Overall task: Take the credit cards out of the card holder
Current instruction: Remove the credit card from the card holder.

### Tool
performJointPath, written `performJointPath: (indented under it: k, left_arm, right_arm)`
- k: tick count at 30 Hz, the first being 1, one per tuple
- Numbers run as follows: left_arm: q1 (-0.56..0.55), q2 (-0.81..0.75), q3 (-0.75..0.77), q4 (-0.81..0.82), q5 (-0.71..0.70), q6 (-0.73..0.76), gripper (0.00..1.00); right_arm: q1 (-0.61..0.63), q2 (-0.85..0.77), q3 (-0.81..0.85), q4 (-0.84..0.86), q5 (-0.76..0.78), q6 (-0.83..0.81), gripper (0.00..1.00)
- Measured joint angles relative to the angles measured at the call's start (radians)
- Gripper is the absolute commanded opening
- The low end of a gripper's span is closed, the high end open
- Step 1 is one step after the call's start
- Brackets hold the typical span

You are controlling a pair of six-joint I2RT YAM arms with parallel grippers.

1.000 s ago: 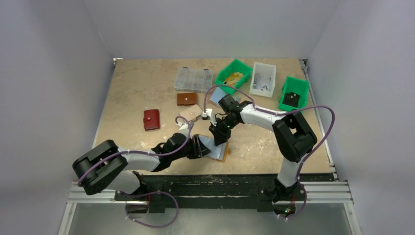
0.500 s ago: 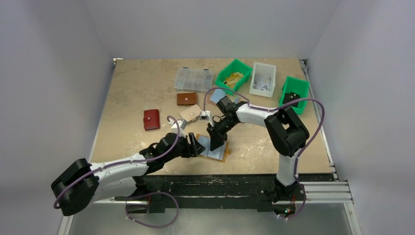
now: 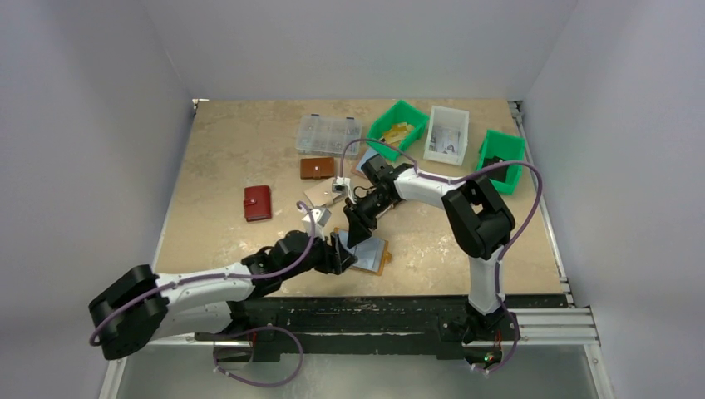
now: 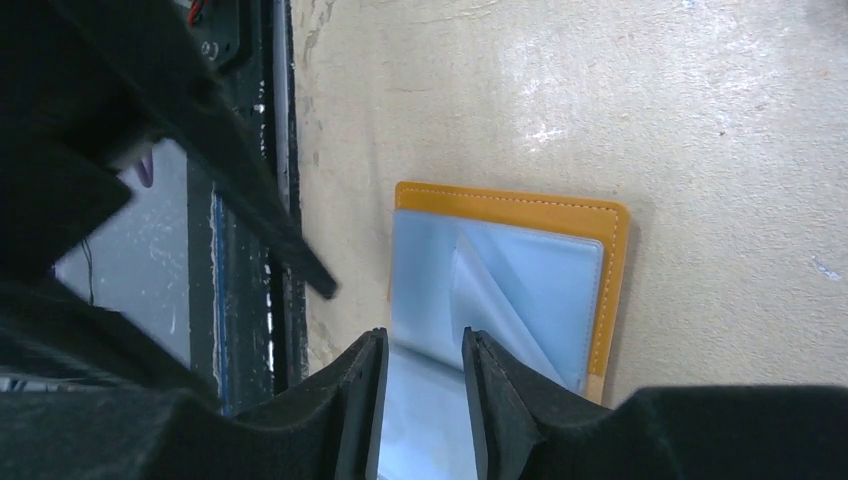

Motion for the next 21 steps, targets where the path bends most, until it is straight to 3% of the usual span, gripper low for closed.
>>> performJointPath:
  k: [7,13,21]
  left_arm:
    - [-0.060,0.256,0.046,0.041,-0.032,0.007,0.59]
    - [-0.087,0.317,0.164,0.010,-0.118,0.019,0.59]
    - [-0.113,0.373,0.194,0.008,-0.162,0.027,0.59]
  right_arm:
    - [-0.011,-0.003,0.002,-0.026,-0.027,-0.011,0.54]
    - [-0.040,-0.024,0.002,-0.049,-0.040,-0.038,0.59]
    - [-0.053,-0.031,0.003,-0.075,-0.071,-0.064,0.65]
